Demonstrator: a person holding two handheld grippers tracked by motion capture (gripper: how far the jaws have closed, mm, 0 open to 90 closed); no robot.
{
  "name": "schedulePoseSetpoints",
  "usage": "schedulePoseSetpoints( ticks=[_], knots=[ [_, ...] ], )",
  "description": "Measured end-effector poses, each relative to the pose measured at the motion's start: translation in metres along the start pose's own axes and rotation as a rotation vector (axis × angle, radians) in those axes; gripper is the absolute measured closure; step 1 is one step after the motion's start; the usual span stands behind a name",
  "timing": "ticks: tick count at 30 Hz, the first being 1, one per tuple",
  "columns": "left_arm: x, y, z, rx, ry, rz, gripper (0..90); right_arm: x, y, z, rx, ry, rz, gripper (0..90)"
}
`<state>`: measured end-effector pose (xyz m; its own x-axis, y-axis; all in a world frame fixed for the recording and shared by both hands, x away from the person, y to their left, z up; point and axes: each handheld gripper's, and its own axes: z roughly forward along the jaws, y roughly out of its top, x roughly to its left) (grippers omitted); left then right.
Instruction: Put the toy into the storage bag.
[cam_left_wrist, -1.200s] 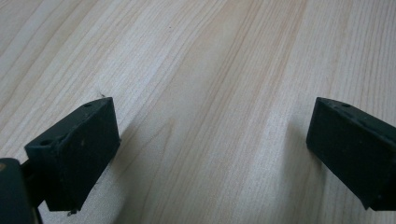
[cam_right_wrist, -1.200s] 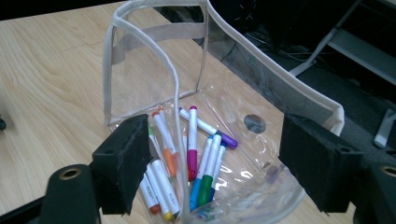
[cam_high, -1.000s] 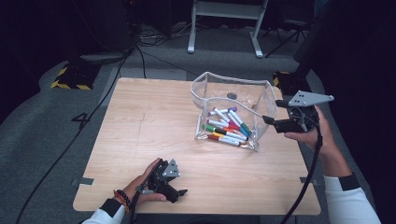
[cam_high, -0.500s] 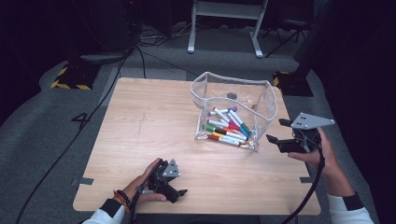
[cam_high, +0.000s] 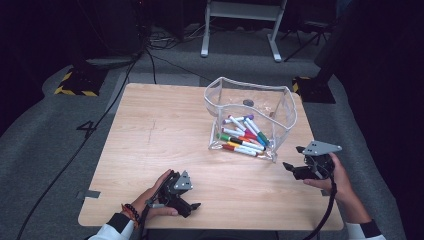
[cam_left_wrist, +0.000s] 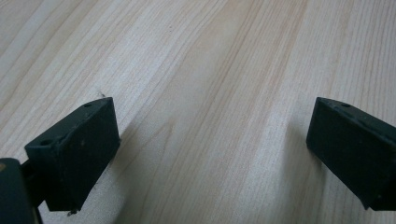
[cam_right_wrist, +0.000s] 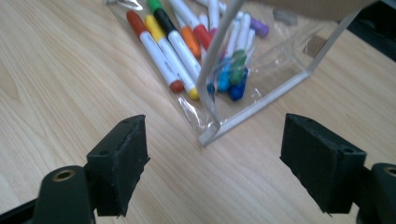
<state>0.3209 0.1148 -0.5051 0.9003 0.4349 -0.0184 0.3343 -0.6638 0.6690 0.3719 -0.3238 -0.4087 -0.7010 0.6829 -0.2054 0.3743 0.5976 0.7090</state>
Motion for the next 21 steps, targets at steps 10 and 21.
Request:
schedulePoseSetpoints(
  ticks=[10,21],
  knots=[
    [0.0,0.0,0.0,0.0,0.0,0.0,2.9,0.003,-0.031,0.016,0.044,0.016,0.022,22.5],
    [0.0,0.0,0.0,0.0,0.0,0.001,2.9,0.006,-0.073,0.026,0.057,0.058,0.113,22.1]
  ],
)
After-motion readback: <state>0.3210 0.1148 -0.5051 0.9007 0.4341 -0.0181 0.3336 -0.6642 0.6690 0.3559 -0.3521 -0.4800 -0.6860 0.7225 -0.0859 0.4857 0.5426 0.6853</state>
